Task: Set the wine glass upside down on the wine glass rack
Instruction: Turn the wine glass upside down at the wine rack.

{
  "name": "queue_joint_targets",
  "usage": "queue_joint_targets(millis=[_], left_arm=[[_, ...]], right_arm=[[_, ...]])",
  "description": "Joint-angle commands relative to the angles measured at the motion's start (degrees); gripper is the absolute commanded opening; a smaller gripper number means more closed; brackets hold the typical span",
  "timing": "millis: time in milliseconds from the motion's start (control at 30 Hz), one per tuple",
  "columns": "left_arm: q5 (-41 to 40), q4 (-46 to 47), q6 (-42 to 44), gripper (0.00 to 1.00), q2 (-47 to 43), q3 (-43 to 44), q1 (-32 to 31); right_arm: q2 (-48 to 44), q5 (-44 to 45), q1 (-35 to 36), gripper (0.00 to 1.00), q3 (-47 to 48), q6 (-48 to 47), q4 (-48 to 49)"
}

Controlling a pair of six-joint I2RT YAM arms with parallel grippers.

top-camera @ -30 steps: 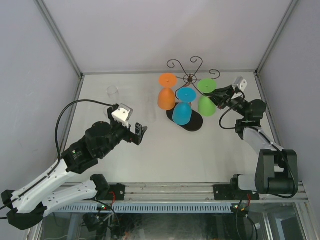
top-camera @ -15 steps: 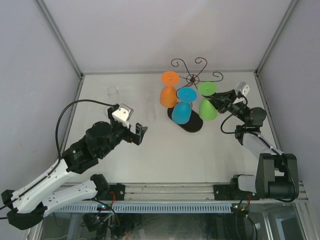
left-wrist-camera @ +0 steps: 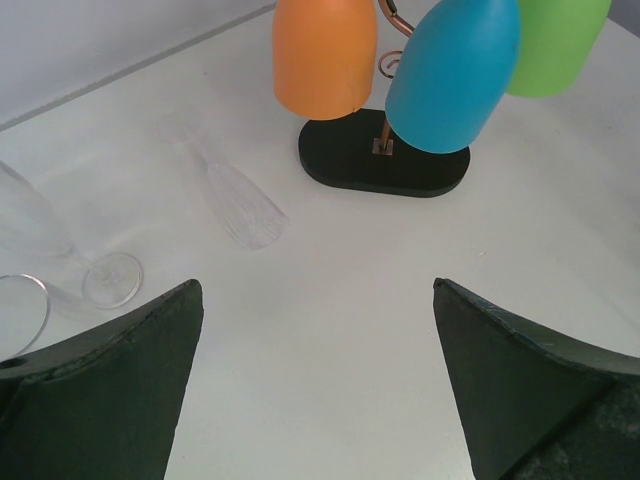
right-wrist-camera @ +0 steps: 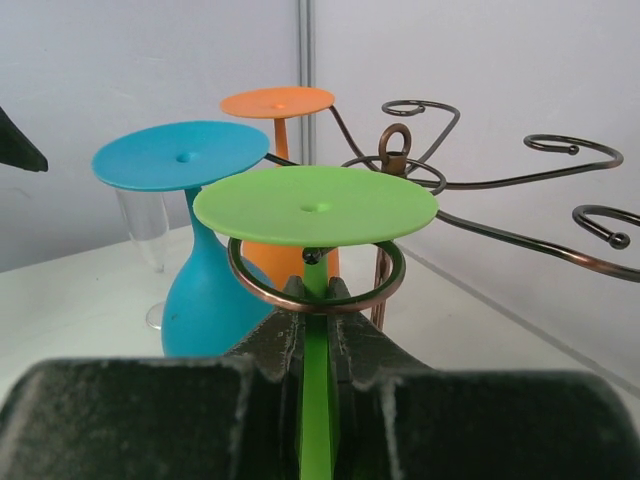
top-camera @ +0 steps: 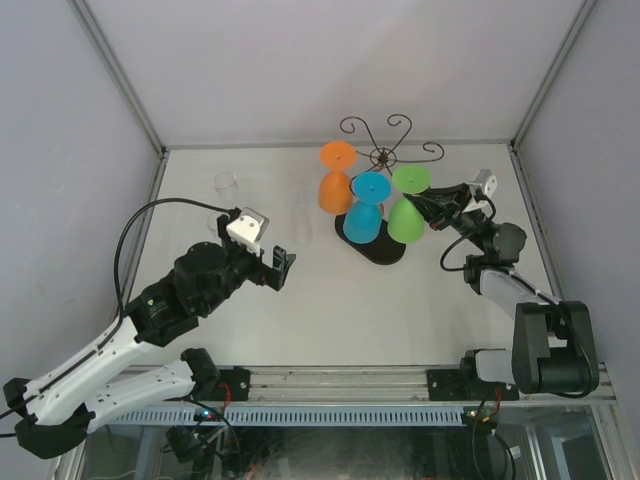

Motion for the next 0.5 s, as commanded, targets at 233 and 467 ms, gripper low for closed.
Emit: queue_joint_targets(millis=[233,467], left_arm=[[0.1,1.2,0.8,1.00,0.1,-0.9,0.4],[0.1,1.2,0.8,1.00,0.1,-1.0,0.5]], right_arm=[[-4.8,1.6,-0.1,0.00,-2.1,0.4,1.4],[-6.7,3.3,-1.3,0.00,-4.1,0.1,0.8]])
